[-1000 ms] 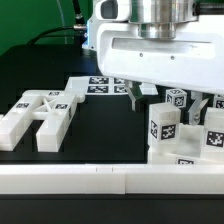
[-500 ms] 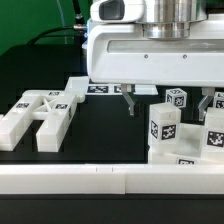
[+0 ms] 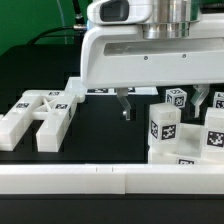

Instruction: Assemble chair

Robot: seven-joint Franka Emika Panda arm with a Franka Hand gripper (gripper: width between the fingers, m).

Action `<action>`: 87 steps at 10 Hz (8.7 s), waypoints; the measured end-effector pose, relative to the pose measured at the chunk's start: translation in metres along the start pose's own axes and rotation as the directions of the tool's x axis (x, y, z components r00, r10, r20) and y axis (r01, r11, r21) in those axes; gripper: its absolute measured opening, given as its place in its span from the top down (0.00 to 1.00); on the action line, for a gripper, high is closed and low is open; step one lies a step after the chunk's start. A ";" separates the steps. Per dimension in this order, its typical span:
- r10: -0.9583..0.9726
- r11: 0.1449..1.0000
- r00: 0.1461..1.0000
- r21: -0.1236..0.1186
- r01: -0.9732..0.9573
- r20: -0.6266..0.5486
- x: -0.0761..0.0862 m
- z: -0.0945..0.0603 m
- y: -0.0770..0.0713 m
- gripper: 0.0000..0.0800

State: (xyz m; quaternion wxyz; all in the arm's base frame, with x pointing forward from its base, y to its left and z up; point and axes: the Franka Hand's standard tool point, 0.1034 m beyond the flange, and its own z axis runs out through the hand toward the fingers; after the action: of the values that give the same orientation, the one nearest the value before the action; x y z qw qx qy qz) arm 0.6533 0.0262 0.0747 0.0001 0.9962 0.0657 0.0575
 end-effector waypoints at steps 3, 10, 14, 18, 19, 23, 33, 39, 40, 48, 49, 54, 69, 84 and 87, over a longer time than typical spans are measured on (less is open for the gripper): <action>-0.078 0.997 0.997 -0.010 0.078 0.004 -0.001 0.000 0.002 0.34; 0.201 0.979 0.980 -0.009 -0.201 0.001 0.000 0.000 0.006 0.64; 0.511 0.860 0.860 -0.006 -0.511 0.002 -0.002 0.001 0.010 0.64; 0.718 0.696 0.695 -0.030 -0.717 0.036 -0.009 0.000 0.006 0.64; 0.738 0.675 0.674 -0.034 -0.737 0.037 -0.010 0.000 0.007 0.55; 0.736 0.677 0.675 -0.036 -0.736 0.038 -0.011 0.001 0.007 0.20; 0.689 0.725 0.725 -0.009 -0.689 0.015 -0.041 -0.014 -0.005 0.19; 0.676 0.736 0.737 -0.045 -0.675 0.011 -0.053 0.026 -0.004 0.19; 0.675 0.738 0.738 -0.044 -0.674 0.006 -0.051 0.029 -0.004 0.19; 0.667 0.744 0.745 -0.064 -0.665 0.011 -0.056 0.049 -0.005 0.19; 0.667 0.744 0.745 -0.068 -0.665 0.010 -0.058 0.053 -0.004 0.19; 0.666 0.744 0.746 -0.079 -0.663 0.017 -0.063 0.061 -0.003 0.42; 0.623 0.779 0.749 -0.092 -0.620 0.225 -0.067 0.003 0.015 0.59; 0.406 0.861 0.354 -0.222 -0.458 0.843 -0.111 0.007 0.051 0.59; 0.410 0.861 0.355 -0.229 -0.453 0.841 -0.111 0.007 0.049 0.59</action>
Offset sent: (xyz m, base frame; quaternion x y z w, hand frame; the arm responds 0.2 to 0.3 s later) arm 0.0000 0.0000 0.0000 0.0000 0.0000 0.0000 1.0000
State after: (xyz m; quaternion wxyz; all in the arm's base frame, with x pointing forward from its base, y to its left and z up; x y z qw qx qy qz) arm 0.5512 -0.0366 0.0551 -0.0034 0.8658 -0.2060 -0.4561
